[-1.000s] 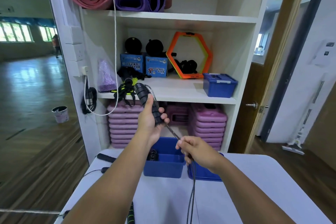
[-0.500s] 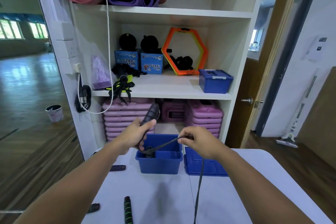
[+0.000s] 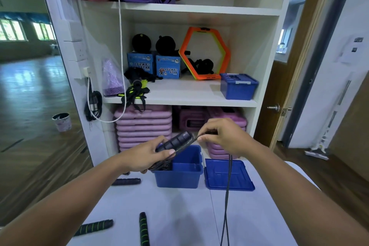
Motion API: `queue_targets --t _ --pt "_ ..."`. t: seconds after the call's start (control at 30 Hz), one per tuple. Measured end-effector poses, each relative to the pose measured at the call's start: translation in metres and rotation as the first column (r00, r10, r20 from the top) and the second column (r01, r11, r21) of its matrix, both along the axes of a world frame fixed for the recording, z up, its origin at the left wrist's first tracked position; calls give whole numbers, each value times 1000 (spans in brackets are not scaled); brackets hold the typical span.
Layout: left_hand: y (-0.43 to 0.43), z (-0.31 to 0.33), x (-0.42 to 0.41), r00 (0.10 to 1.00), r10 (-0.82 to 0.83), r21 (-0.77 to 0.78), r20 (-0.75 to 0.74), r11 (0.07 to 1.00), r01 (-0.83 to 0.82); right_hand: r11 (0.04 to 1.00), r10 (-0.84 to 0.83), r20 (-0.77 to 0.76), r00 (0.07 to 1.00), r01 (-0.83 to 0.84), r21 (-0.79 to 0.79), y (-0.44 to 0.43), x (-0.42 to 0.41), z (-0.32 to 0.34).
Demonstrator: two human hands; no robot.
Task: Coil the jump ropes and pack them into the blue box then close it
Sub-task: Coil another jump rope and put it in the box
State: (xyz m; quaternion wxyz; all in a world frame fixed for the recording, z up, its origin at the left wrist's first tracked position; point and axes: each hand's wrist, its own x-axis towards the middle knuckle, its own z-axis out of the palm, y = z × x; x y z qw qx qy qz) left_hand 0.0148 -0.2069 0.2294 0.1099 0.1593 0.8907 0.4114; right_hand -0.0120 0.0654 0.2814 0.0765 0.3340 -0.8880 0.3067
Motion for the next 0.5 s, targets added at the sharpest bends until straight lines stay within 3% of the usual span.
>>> queue_targets --t 0.1,0.17,0.33,0.5 --pt "-1 1 2 999 28 68 33 997 -31 1000 -24 32 999 25 -18 4 2 2" --pt "1 2 3 1000 -13 33 8 999 13 998 -31 56 998 34 -53 5 3 3" --pt "12 9 5 994 -75 -266 -81 963 51 1000 12 30 999 -11 -19 -3 8 12" --pt "25 23 16 981 -147 -403 -126 911 85 999 28 17 999 -29 19 -1 6 23"
